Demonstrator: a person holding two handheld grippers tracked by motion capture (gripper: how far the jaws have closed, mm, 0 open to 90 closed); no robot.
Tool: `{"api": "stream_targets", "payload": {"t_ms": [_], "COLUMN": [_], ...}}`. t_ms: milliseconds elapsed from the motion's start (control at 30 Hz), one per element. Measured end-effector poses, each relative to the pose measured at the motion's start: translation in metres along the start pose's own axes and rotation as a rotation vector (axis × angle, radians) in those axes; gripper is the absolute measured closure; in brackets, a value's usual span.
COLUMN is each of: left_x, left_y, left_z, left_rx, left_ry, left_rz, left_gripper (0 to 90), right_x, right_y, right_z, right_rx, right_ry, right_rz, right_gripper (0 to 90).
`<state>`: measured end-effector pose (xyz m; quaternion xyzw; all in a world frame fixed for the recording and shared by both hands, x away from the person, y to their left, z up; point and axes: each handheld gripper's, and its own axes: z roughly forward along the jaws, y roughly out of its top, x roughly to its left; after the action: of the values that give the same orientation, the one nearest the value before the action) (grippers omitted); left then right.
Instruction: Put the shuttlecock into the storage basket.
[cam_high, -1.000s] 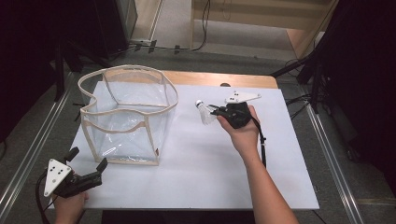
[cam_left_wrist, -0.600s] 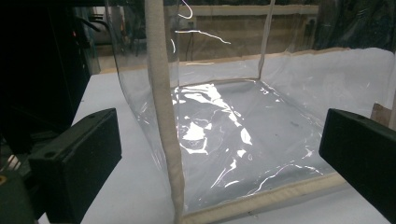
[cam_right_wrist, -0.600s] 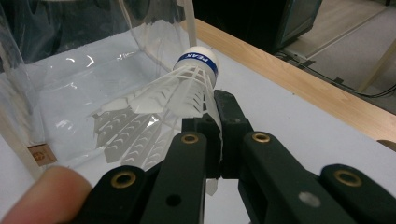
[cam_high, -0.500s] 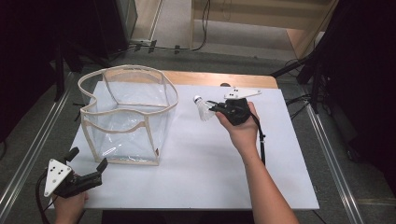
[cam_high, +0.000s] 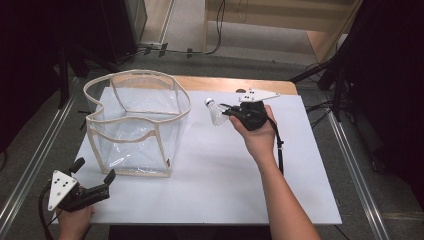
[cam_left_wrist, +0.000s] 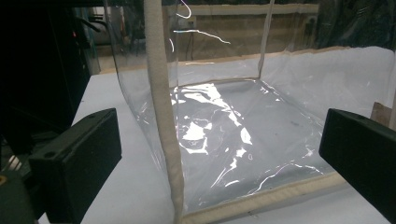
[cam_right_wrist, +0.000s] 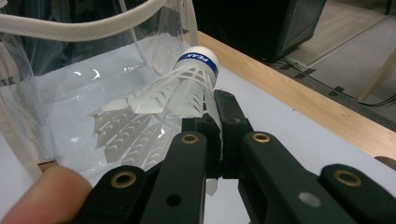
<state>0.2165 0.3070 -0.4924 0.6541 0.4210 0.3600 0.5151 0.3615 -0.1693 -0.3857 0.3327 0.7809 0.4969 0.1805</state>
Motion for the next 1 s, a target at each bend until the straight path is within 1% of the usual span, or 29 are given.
{"api": "stream_targets", "payload": {"t_ms": [433, 1000], "left_x": [0.000, 0.000], "left_y": [0.000, 0.000], "left_z": [0.000, 0.000], "left_rx": [0.000, 0.001], "left_ry": [0.000, 0.001], "left_rz": [0.000, 0.001], "left_gripper": [0.0, 0.0], "right_x": [0.000, 0.005], "right_y": [0.012, 0.033], "right_z": [-0.003, -0.002], "right_rx": [-0.019, -0.030], "right_ry": [-0.002, 0.010], "right_rz": [-0.009, -0.031], "right_gripper": [87.5, 87.6]}}
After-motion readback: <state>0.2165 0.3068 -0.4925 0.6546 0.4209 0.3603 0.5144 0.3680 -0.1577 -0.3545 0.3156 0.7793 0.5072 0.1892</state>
